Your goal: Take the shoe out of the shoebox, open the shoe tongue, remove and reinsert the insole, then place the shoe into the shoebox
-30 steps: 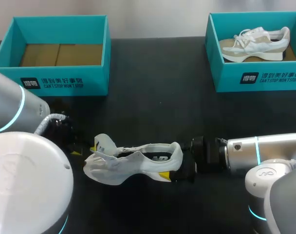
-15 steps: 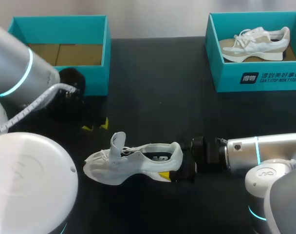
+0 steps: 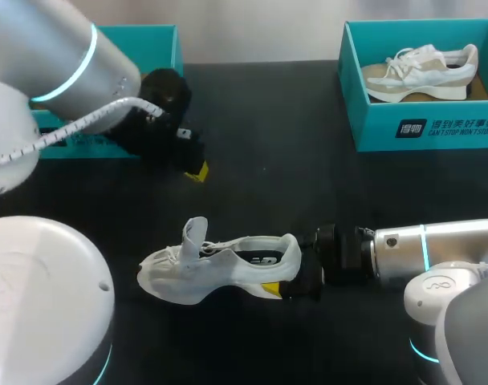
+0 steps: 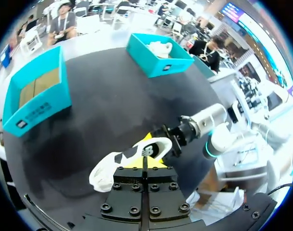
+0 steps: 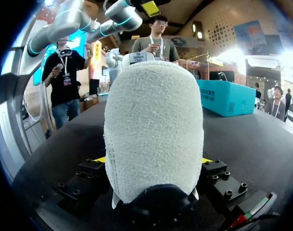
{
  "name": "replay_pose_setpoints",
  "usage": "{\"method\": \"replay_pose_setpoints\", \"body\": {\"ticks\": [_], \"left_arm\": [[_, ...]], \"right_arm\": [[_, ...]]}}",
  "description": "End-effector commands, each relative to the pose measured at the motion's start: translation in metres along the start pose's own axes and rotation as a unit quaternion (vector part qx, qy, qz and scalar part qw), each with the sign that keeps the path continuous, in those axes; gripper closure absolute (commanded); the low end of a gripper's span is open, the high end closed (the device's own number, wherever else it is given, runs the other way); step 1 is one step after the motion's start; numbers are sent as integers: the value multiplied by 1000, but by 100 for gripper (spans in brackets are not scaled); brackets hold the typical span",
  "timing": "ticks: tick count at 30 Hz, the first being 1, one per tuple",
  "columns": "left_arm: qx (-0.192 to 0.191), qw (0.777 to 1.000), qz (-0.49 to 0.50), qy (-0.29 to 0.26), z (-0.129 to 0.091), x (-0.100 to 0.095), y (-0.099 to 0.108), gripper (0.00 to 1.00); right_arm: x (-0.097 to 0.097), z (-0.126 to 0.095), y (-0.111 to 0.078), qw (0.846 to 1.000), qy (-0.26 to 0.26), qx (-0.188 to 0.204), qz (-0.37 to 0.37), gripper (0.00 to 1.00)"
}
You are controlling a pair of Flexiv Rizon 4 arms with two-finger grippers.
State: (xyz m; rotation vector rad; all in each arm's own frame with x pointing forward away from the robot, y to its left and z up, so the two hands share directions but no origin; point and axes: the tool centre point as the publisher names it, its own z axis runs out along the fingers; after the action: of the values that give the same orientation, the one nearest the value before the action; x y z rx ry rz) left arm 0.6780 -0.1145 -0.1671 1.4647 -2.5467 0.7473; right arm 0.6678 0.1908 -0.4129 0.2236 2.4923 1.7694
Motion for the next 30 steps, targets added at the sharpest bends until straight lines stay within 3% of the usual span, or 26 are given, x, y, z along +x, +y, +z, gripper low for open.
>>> {"method": "replay_pose_setpoints", "body": {"ticks": [1, 6, 8, 22, 30], "left_arm": [[-73, 996, 48, 13, 16, 10, -22, 100], [-106, 985, 130, 43, 26, 29, -34, 100], [-142, 971, 184, 61, 30, 40, -40, 100], [-142, 971, 184, 61, 30, 40, -40, 100], [-156, 940, 303, 26, 67, 34, -35, 100]], "right_arm": [[0, 0, 1, 1000, 0, 3, 0, 100], [0, 0, 1, 1000, 0, 3, 0, 100], [0, 0, 1, 1000, 0, 3, 0, 100], [0, 0, 1, 1000, 0, 3, 0, 100], [0, 0, 1, 1000, 0, 3, 0, 100]]}}
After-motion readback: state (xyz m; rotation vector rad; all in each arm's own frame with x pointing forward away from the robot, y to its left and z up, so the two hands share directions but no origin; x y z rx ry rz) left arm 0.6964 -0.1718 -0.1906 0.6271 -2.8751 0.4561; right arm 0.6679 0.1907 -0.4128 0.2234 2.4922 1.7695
